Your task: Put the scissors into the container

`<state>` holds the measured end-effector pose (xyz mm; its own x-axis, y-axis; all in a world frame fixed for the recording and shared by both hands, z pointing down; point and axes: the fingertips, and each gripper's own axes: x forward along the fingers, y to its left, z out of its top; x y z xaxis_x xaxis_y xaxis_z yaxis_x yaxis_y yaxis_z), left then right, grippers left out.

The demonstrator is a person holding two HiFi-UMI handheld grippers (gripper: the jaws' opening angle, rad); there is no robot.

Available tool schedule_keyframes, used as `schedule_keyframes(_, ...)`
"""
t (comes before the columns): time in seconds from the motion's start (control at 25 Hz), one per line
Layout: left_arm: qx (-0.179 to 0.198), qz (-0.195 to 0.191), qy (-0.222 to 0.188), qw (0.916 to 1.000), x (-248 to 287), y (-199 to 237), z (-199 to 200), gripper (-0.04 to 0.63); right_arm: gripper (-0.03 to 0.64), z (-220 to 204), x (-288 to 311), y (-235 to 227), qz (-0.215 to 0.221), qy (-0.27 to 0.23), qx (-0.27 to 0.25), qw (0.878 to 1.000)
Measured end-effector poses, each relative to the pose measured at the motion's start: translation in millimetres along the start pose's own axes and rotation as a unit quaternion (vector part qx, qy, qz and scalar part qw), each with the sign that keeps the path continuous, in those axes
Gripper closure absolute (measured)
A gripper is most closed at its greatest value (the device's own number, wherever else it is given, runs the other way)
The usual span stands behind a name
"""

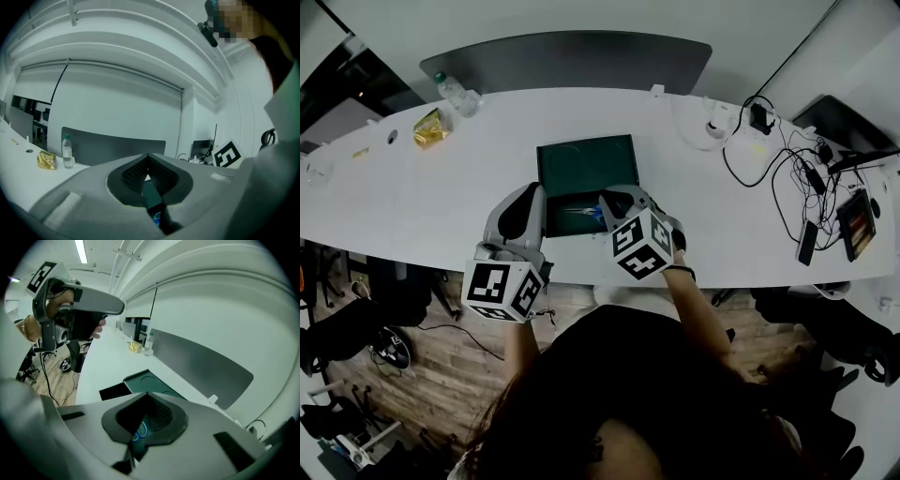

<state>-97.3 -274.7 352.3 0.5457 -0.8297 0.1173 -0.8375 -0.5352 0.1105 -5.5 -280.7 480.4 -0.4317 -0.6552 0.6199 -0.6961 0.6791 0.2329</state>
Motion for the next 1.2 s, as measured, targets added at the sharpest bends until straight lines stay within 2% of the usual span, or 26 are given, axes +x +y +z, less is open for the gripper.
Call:
schedule_keyframes(0.32, 0.009, -0.009, -0.006, 0.9999, -24, -19, 7, 0.584, 0.607, 22, -35, 2, -0.030, -0.055, 0.032, 0.998)
schedule_keyframes(0.6, 0.012, -0.016, -0.013, 0.9997, -46, -39, 8, 0.584, 0.607, 36, -73, 19, -0.031, -0.102, 0.053, 0.993)
schedule_keyframes(1.2, 0.029, -0.028, -0.022, 0.9990, -104, -83, 10, 0.584, 0.609, 34, -147, 54, -0.071, -0.157, 0.084, 0.981)
